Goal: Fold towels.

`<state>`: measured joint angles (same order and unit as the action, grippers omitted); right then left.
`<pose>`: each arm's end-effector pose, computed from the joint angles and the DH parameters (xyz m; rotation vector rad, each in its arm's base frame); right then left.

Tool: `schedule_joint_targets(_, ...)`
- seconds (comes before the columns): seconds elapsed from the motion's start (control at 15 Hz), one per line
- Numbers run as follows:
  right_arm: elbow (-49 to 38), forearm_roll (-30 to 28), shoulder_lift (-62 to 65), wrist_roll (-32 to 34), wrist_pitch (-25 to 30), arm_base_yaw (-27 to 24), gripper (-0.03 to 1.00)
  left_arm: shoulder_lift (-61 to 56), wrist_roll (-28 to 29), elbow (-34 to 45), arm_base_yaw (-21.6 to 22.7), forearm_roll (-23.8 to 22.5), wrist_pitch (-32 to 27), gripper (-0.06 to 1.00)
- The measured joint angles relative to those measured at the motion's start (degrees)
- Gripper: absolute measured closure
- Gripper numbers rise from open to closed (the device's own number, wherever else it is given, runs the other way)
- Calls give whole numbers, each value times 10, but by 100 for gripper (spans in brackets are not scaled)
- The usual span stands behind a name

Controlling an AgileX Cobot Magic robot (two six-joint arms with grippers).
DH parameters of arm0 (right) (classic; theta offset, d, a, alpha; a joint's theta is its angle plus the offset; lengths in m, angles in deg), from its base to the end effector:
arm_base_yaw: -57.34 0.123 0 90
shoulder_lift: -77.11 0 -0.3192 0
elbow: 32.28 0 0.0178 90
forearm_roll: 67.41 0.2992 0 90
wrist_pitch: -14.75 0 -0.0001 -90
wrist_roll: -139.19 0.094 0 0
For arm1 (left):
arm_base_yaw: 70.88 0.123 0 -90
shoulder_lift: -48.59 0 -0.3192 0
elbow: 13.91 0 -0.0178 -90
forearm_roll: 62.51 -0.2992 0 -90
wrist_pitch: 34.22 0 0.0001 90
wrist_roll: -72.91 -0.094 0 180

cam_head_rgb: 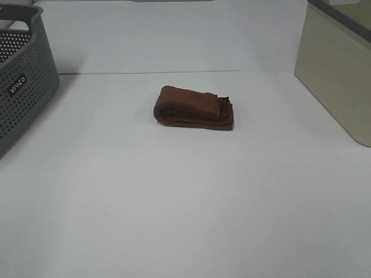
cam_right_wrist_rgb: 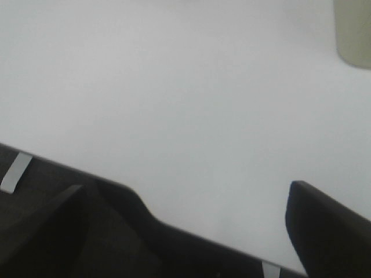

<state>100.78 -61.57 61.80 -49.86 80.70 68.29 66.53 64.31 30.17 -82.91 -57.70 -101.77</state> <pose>0.0202 0.0128 0.3045 -0.3923 2.2014 0.1447 0.0224 -0.0122 0.3177 0.4099 2.2239 -0.1367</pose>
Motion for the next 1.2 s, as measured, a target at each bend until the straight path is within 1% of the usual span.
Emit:
schedule_joint_targets(0.13, -15, -1, 42, 0, -33, 0, 11, -15, -30, 29, 0, 20, 13, 19)
schedule_joint_targets(0.27, -21, -1, 52, 0, -45, 0, 11, -17, -78, 48, 0, 52, 53, 19)
schedule_joint_targets(0.33, -21, -1, 52, 0, -45, 0, 11, -17, -89, 49, 0, 54, 57, 19)
schedule_joint_targets(0.93, -21, -1, 52, 0, -45, 0, 11, -18, -95, 49, 1, 56, 61, 19)
schedule_joint_targets(1.07, -21, -1, 52, 0, -45, -1, 11, -31, -95, 49, 63, 58, 62, 19)
schedule_joint_targets(1.13, -21, -1, 52, 0, -45, -5, 11, -37, -95, 49, 81, 58, 64, 19)
schedule_joint_targets(1.2, -21, -1, 52, 0, -45, -21, 11, -54, -95, 49, 111, 58, 64, 19)
